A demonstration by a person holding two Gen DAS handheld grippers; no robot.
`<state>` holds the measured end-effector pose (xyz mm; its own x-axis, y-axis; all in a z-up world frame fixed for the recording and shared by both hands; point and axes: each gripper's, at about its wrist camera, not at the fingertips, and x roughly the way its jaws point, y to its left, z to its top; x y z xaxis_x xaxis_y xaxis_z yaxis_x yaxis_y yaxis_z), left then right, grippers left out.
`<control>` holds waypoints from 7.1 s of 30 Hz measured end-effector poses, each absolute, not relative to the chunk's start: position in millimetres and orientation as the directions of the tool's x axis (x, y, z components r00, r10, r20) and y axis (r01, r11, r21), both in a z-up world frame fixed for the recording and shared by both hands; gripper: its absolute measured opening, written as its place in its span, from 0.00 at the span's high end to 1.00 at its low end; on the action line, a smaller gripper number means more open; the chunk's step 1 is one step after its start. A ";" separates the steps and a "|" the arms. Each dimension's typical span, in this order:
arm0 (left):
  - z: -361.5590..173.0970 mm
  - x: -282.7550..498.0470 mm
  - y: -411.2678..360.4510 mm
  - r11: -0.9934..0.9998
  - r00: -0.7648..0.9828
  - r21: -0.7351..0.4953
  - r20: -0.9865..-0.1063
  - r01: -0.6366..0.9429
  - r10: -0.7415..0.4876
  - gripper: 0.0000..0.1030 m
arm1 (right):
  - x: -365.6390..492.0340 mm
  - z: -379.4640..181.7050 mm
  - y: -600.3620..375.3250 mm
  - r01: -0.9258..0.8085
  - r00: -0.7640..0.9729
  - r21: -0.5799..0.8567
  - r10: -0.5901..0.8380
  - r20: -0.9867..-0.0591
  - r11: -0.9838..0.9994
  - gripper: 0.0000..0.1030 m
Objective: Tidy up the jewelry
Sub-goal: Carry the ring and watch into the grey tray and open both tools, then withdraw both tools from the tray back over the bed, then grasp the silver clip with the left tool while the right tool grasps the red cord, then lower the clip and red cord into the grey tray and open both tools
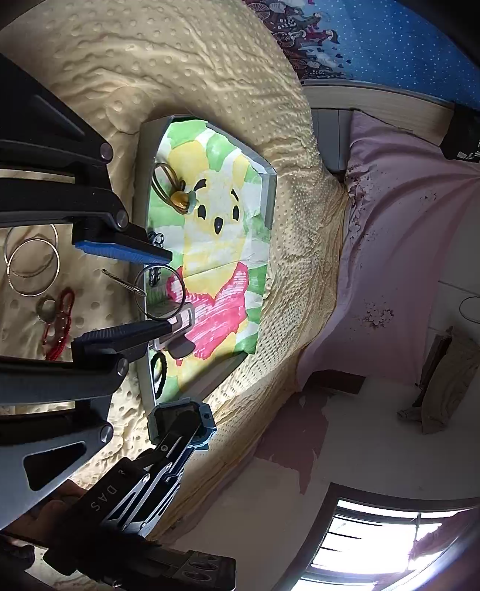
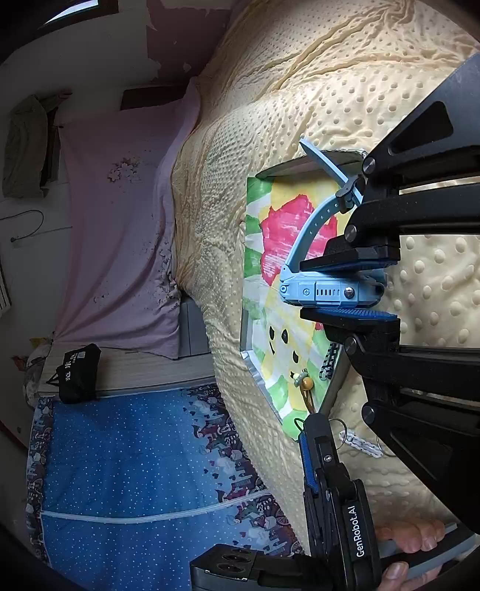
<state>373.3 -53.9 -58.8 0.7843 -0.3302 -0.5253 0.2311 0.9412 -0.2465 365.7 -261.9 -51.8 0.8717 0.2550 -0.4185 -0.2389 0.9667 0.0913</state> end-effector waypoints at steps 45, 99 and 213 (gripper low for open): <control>-53.0 344.9 -47.3 0.957 0.873 -0.264 -0.430 0.123 -0.231 0.06 | 329.0 -59.7 -300.1 -0.129 0.918 0.251 0.211 -0.335 0.959 0.30; -81.5 279.3 20.2 0.992 0.838 -0.128 -0.539 0.022 -0.088 0.00 | 285.2 -89.9 -245.0 -0.206 0.854 0.186 0.270 -0.445 0.961 0.04; -102.2 442.0 -79.6 0.955 0.698 -0.252 -0.656 0.153 -0.285 0.94 | 418.6 -115.9 -299.9 0.085 0.842 0.314 0.100 -0.530 0.946 0.88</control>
<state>442.0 -79.6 -102.2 0.6984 -0.2853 -0.6564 0.1532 0.9554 -0.2523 418.6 -299.9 -115.9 0.8417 0.1004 -0.5305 0.0847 0.9458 0.3135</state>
